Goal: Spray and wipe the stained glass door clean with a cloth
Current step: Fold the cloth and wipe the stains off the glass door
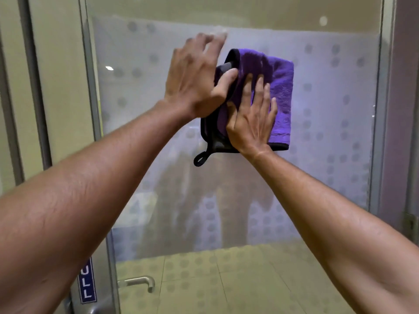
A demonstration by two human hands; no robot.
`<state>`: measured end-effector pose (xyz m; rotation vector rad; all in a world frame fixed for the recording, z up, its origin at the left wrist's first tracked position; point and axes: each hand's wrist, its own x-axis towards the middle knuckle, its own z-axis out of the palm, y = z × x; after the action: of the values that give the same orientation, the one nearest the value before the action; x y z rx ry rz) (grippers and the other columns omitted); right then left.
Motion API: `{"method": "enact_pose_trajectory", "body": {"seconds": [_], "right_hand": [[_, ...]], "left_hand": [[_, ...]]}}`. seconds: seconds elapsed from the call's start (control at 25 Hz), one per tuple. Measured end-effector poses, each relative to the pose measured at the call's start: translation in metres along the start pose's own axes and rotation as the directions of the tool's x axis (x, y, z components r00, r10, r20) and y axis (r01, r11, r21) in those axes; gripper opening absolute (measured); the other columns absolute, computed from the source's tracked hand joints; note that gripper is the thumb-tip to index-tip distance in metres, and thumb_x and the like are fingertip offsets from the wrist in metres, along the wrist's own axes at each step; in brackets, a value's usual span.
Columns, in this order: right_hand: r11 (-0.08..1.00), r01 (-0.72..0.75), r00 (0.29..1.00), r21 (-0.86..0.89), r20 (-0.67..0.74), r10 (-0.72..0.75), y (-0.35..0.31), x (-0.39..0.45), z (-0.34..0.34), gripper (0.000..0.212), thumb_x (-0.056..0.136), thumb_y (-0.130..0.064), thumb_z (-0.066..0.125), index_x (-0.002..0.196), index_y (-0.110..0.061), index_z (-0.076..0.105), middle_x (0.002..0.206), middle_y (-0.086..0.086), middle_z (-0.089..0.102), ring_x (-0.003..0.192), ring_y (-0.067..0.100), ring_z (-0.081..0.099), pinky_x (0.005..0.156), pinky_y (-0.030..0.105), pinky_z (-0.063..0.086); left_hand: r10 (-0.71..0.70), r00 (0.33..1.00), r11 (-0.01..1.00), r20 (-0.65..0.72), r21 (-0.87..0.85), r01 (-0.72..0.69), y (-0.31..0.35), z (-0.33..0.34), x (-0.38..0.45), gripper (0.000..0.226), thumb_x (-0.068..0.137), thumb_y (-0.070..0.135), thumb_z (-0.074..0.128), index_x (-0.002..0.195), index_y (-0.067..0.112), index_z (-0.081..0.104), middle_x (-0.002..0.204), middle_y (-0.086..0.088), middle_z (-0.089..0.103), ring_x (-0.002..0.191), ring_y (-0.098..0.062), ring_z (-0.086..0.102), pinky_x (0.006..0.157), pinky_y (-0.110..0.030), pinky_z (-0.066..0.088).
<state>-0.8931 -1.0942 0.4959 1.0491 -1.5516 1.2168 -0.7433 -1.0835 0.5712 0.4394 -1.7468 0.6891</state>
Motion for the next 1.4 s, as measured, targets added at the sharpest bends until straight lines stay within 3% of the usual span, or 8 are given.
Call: {"method": "enact_pose_trajectory", "body": {"seconds": [0.12, 0.24, 0.32, 0.52, 0.8, 1.0, 1.2, 1.4], "right_hand": [[1.000, -0.008, 1.000, 0.015, -0.017, 0.008, -0.003, 0.005, 0.008, 0.075, 0.094, -0.060, 0.030, 0.155, -0.020, 0.014, 0.162, 0.015, 0.012, 0.148, 0.036, 0.009, 0.116, 0.059, 0.010], [0.994, -0.090, 0.996, 0.070, 0.013, 0.089, -0.023, 0.019, 0.008, 0.105, 0.075, -0.086, 0.026, 0.155, -0.022, 0.006, 0.160, 0.024, 0.007, 0.145, 0.048, 0.001, 0.110, 0.067, -0.002], [0.989, -0.142, 0.990, 0.041, 0.018, 0.142, -0.034, 0.027, 0.009, 0.108, 0.072, -0.089, 0.025, 0.155, -0.022, 0.007, 0.159, 0.027, 0.004, 0.144, 0.052, -0.002, 0.106, 0.073, -0.003], [0.989, -0.144, 0.988, -0.041, -0.067, 0.141, -0.035, 0.035, 0.021, 0.073, 0.091, -0.059, 0.029, 0.154, -0.023, 0.018, 0.159, 0.028, 0.008, 0.144, 0.050, 0.003, 0.110, 0.071, 0.004], [0.997, 0.073, 0.997, -0.011, -0.037, -0.073, -0.028, 0.040, 0.019, 0.068, 0.089, -0.029, 0.040, 0.154, -0.020, 0.021, 0.159, 0.028, 0.009, 0.146, 0.046, 0.003, 0.117, 0.059, 0.003], [0.987, 0.134, 0.991, -0.091, 0.000, -0.134, -0.023, 0.025, 0.019, 0.094, 0.085, -0.076, 0.027, 0.155, -0.016, 0.013, 0.159, 0.027, 0.004, 0.146, 0.046, -0.001, 0.117, 0.059, 0.000], [0.994, 0.088, 0.991, 0.068, -0.107, -0.080, -0.029, 0.039, 0.019, 0.059, 0.095, -0.040, 0.041, 0.149, -0.017, 0.037, 0.156, 0.025, 0.023, 0.145, 0.045, 0.013, 0.119, 0.055, 0.010], [0.988, 0.113, 0.986, 0.109, -0.134, -0.098, -0.040, 0.049, 0.017, 0.053, 0.090, -0.011, 0.046, 0.142, -0.007, 0.047, 0.151, 0.024, 0.035, 0.143, 0.039, 0.026, 0.120, 0.045, 0.018]], "left_hand": [[-0.066, 0.997, 0.968, 0.042, 0.246, 0.053, -0.045, 0.018, -0.028, 0.072, 0.092, 0.043, 0.039, 0.155, 0.015, 0.018, 0.160, -0.018, 0.021, 0.145, -0.034, 0.023, 0.115, -0.045, 0.020], [-0.133, 0.985, 0.942, 0.112, 0.323, 0.091, -0.074, 0.036, -0.039, 0.076, 0.094, 0.044, 0.035, 0.157, 0.015, 0.003, 0.164, -0.016, -0.001, 0.152, -0.030, -0.001, 0.122, -0.043, 0.001], [-0.139, 0.985, 0.936, 0.103, 0.338, 0.096, -0.079, 0.046, -0.042, 0.077, 0.094, 0.046, 0.031, 0.157, 0.014, -0.001, 0.164, -0.016, -0.005, 0.152, -0.029, -0.006, 0.122, -0.043, -0.003], [-0.107, 0.993, 0.923, 0.041, 0.375, 0.084, -0.086, 0.055, -0.044, 0.077, 0.094, 0.049, 0.028, 0.157, 0.014, 0.001, 0.164, -0.018, -0.004, 0.152, -0.028, -0.005, 0.123, -0.045, -0.001], [-0.100, 0.995, 0.923, 0.013, 0.375, 0.087, -0.084, 0.057, -0.043, 0.078, 0.093, 0.049, 0.029, 0.157, 0.014, 0.002, 0.164, -0.018, -0.003, 0.152, -0.028, -0.004, 0.123, -0.045, 0.000], [-0.108, 0.994, 0.930, -0.017, 0.352, 0.107, -0.083, 0.058, -0.045, 0.077, 0.093, 0.048, 0.030, 0.157, 0.014, 0.004, 0.164, -0.017, -0.002, 0.152, -0.026, -0.003, 0.123, -0.042, -0.001], [-0.134, 0.991, 0.935, -0.011, 0.330, 0.130, -0.083, 0.053, -0.050, 0.076, 0.092, 0.045, 0.032, 0.156, 0.012, 0.007, 0.164, -0.018, 0.000, 0.152, -0.027, -0.002, 0.122, -0.039, -0.003], [-0.155, 0.988, 0.942, 0.005, 0.301, 0.146, -0.089, 0.042, -0.059, 0.080, 0.092, 0.047, 0.032, 0.156, 0.009, 0.004, 0.164, -0.017, -0.003, 0.152, -0.027, -0.004, 0.122, -0.039, -0.004]]}}
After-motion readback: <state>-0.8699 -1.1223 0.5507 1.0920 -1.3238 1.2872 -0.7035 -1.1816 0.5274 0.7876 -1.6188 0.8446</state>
